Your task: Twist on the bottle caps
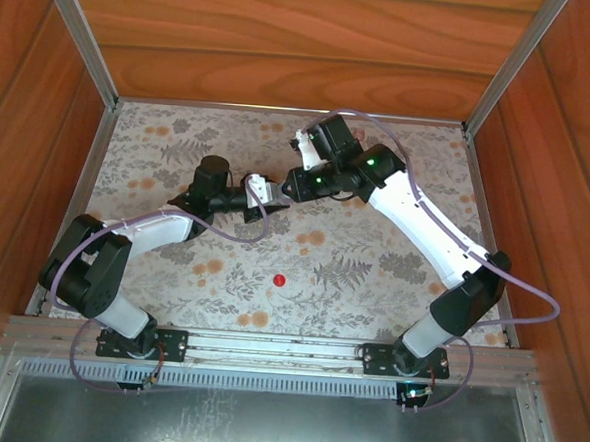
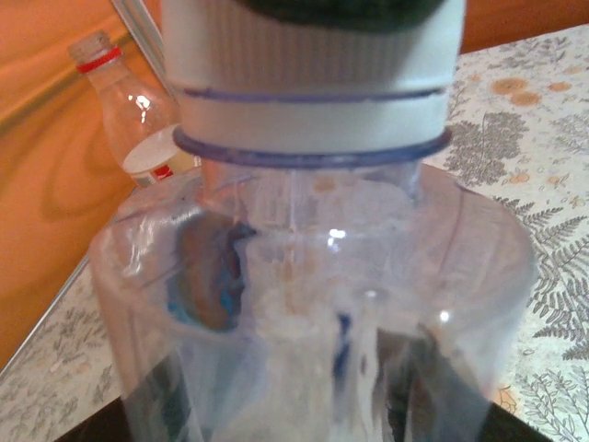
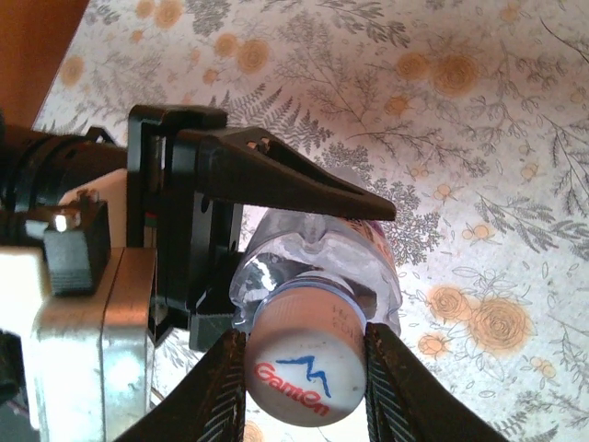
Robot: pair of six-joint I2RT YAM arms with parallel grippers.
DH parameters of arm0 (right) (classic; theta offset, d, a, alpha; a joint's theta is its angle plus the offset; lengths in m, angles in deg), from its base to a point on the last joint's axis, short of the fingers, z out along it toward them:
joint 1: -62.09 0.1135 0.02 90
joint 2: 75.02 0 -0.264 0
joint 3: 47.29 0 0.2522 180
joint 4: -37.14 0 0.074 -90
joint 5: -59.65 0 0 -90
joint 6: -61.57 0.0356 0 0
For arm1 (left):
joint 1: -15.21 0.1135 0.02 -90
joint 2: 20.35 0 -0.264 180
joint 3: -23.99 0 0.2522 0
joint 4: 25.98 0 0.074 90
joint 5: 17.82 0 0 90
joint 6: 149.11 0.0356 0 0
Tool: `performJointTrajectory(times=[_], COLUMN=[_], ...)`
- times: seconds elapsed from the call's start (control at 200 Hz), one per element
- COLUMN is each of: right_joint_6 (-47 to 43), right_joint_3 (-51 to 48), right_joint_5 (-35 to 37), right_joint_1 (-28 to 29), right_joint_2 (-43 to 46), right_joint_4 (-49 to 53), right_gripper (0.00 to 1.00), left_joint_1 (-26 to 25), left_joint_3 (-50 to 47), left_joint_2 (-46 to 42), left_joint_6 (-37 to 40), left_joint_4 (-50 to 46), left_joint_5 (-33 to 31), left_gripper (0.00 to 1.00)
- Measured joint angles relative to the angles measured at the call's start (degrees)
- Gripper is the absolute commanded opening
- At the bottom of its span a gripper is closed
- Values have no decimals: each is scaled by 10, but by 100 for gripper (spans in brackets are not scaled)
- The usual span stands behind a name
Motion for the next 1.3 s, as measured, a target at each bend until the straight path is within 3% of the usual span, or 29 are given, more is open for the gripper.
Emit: performJointTrajectory(times=[0.24, 0.355, 0.535, 0.819, 0.914, 1.114, 1.204, 1.299], right_joint_6=[-80, -112, -113, -97, -97, -95, -90, -80], right_joint_3=[-3, -43, -115, -158, -158, -158, -177, -221], right_joint_5=[-30, -28, -24, -31, -29, -8, 14, 37], right_joint_1=[-5, -5, -5, -5, -5, -5, -12, -35], right_joint_2=[6, 30, 82, 103, 103, 104, 114, 138], right_joint_4=[-11, -48, -125, -219, -220, -226, -233, -235], right_gripper=[61, 67, 63, 29, 23, 19, 20, 19], left_joint_1=[3, 6, 7, 12, 12, 12, 13, 17], left_joint_3=[3, 9, 31, 40, 45, 57, 57, 57], left_joint_2=[0, 0, 2, 10, 15, 27, 28, 28], left_joint_6=[-21, -57, -121, -177, -193, -219, -231, -249], left_joint_4=[0, -3, -2, -2, -2, 1, 1, 1], left_joint_5=[38, 65, 123, 153, 156, 157, 149, 141], left_gripper=[48, 48, 50, 50, 51, 91, 100, 100])
